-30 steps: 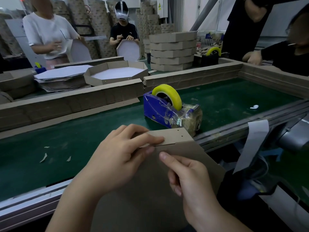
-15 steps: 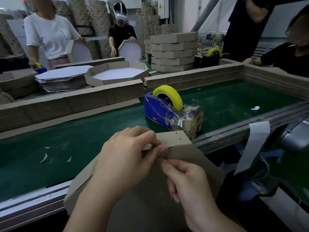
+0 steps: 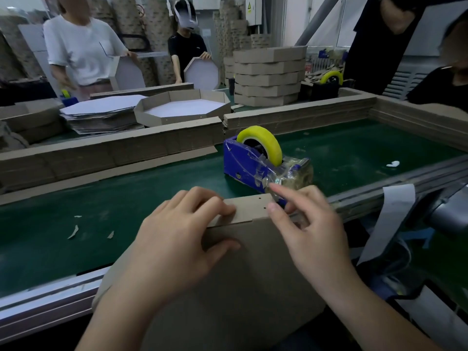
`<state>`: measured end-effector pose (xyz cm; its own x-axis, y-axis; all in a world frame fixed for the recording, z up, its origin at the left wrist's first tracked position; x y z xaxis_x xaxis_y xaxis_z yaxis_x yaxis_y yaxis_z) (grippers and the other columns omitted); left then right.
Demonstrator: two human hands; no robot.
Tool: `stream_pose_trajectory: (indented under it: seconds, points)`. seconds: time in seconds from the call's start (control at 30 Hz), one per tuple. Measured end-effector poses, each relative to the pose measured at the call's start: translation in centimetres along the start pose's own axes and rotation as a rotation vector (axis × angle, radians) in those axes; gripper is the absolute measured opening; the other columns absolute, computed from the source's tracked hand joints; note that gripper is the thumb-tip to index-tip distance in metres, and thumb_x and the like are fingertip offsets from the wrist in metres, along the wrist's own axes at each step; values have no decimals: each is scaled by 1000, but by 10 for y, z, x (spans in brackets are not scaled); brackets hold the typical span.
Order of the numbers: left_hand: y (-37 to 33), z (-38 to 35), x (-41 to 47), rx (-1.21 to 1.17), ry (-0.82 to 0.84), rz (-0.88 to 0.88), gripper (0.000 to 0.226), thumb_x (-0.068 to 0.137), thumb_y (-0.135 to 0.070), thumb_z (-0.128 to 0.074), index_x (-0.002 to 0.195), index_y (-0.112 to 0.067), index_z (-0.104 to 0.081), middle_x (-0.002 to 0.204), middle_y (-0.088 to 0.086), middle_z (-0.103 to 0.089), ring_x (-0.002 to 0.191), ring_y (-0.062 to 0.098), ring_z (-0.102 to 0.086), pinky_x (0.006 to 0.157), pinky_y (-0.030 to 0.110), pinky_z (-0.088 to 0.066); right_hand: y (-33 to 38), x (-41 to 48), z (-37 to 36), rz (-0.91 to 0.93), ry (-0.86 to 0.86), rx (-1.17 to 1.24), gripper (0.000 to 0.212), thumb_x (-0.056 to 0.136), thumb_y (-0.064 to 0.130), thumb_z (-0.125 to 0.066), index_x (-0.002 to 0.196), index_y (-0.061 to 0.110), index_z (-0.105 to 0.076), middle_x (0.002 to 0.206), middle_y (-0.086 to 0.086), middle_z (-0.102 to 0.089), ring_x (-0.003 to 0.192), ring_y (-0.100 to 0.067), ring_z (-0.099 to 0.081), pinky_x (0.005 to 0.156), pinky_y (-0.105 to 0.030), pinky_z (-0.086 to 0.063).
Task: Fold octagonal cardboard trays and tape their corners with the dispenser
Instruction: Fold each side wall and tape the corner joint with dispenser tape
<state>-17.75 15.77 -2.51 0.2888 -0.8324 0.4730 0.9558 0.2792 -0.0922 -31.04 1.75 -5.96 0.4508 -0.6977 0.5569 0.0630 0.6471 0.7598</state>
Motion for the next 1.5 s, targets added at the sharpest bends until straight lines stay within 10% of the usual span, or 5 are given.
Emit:
stream_pose_trajectory:
  seconds: [0.17,0.33,0.57,1.07,1.5]
  points:
    - [-8,11,6,40,46,-31,42,78,-60,-65,106,-29,-66,104,-8,-64,92,20,-64,86,37,-51,4,0,-5,105,83,-43,36,91,47,-56,117,26,-70,80,12,-48,74,-10,-55,60,-18,-42]
    - [-32,20,13,-42,22,-69,38,83,-67,-51,107,-41,-64,105,-15,-63,92,13,-62,60,9,-27,9,21,14,-11,222,246,32,90,45,-56,102,23,-75,85,13,-57,83,0,-57,72,-9,-39]
    - [-17,33,-16,-303,-161,-64,35,80,-61,-57,108,-41,-62,110,-18,-60,99,14,-63,69,42,-53,-5,43,42,-333,981,103,36,89,61,-50,94,30,-67,92,16,-64,87,-1,-60,82,-22,-41]
    - [24,3,-55,-568,-192,82,45,85,-52,-56,123,-28,-62,118,-8,-57,113,6,-56,90,11,-40,3,43,29,-23,673,74,40,69,59,-63,103,41,-73,100,27,-67,97,6,-61,76,-10,-44]
    - [5,9,-7,-256,44,-97,40,92,-52,-43,123,-40,-65,111,-5,-62,96,20,-58,74,43,-51,1,51,11,-16,702,140,35,72,49,-66,101,33,-74,98,20,-71,95,5,-64,78,-9,-45]
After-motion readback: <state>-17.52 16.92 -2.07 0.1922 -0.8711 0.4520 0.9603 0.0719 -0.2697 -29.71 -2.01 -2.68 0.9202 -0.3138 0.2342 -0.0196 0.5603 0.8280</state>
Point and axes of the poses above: each hand's wrist, its own x-axis towards the middle knuckle, its own z-axis out of the back of the hand, y = z × x, the point moved 1 cm from there along x, towards the middle knuckle
